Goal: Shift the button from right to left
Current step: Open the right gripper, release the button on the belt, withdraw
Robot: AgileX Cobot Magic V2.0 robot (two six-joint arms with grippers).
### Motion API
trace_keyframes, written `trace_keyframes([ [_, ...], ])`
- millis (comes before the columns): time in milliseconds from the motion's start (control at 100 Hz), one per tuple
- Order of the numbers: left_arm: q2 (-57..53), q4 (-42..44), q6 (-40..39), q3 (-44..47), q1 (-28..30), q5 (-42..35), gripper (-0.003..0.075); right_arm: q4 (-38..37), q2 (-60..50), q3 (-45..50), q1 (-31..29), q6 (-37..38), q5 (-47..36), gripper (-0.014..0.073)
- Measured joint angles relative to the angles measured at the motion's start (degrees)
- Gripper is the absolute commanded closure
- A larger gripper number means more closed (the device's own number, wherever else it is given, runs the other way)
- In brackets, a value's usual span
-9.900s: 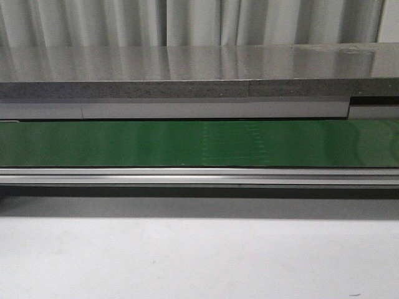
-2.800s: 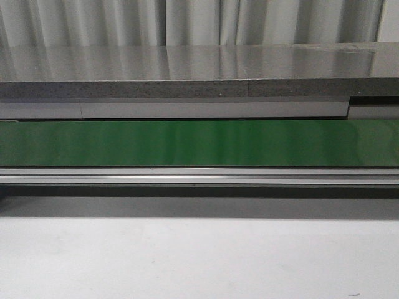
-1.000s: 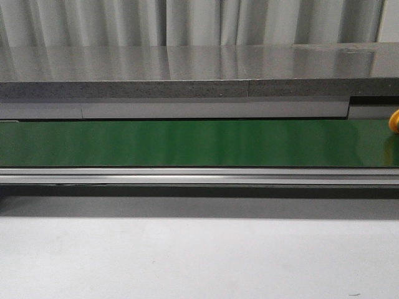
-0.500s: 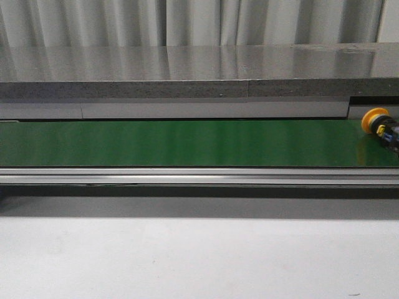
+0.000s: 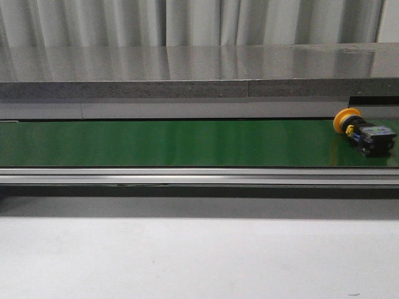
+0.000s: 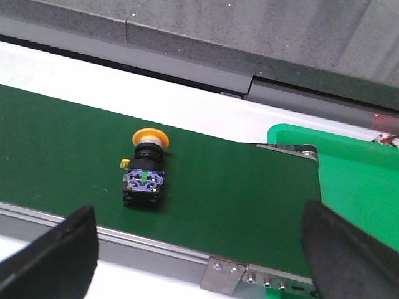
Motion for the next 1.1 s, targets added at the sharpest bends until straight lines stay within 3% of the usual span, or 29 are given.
trace_keyframes([
  [110,0.0,0.0,0.0,0.0,0.0,0.0,0.0715,0.08,-3.07,1.64,0.0,0.0,0.0,-0.0005],
  [200,0.0,0.0,0.0,0.0,0.0,0.0,0.0715,0.13,-4.53,1.99,0.0,0.0,0.0,0.0069],
  [570,0.0,0.0,0.0,0.0,0.0,0.0,0.0715,0.56,-5.02,2.02,0.0,0.0,0.0,0.067],
  [1100,0.0,0.0,0.0,0.0,0.0,0.0,0.0715,2.24,-5.02,2.02,0.0,0.0,0.0,0.0658],
])
